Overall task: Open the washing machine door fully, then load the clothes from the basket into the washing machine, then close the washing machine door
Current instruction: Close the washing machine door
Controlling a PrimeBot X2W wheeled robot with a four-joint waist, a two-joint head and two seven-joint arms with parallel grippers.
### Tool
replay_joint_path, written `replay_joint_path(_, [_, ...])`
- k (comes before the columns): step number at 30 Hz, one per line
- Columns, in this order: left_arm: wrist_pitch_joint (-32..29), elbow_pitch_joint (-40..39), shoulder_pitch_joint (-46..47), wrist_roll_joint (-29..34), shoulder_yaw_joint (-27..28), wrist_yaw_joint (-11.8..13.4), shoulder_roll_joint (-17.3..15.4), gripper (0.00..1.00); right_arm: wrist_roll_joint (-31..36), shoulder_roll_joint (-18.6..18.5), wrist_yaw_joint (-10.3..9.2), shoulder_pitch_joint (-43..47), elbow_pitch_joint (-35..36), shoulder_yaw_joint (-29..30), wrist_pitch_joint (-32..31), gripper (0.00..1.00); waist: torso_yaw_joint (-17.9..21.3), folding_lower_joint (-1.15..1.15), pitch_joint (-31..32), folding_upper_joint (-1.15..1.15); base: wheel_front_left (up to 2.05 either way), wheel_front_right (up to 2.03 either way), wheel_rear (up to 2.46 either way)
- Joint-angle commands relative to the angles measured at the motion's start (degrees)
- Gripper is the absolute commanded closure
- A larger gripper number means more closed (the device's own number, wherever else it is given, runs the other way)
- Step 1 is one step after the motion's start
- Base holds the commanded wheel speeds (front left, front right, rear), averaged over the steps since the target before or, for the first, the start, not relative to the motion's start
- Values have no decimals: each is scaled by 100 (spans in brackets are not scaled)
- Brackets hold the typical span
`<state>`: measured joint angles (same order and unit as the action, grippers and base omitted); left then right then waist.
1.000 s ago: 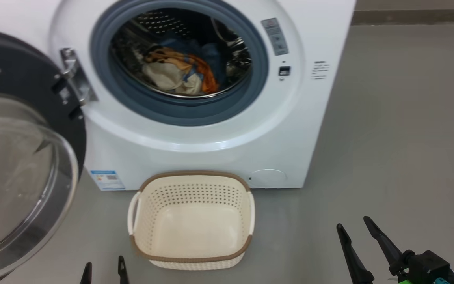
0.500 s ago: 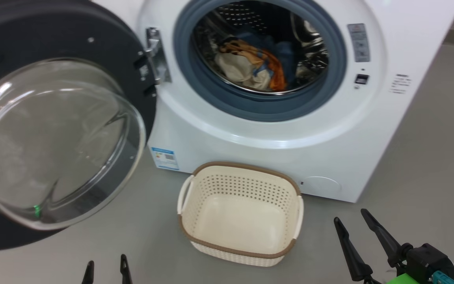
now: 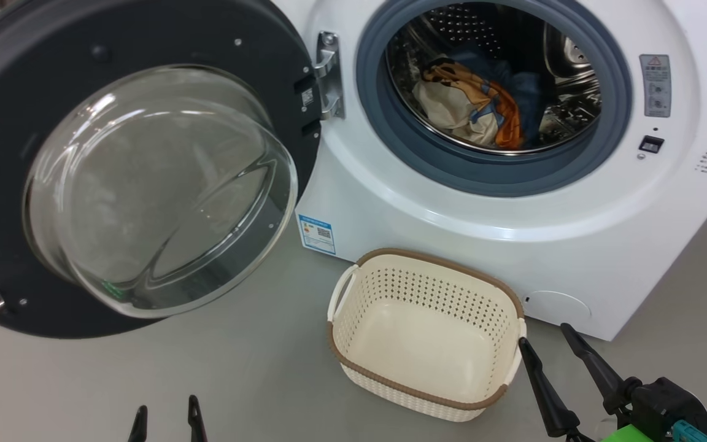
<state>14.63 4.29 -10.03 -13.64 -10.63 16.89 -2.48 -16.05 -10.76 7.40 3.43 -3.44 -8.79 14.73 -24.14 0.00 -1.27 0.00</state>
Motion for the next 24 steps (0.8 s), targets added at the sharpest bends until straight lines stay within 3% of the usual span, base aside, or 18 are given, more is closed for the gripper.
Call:
replay_joint_path(1, [37,-167,215,-55,170,41,-40,0,66,-76,9,-201,135,-139,27,0,-73,0,6,0,0,0,0])
replay_joint_path(24, [37,-177,191,-110,234,62,-40,0,76,-32,9,-163,133,-134,27,0,-432,0,26,0,0,0,0])
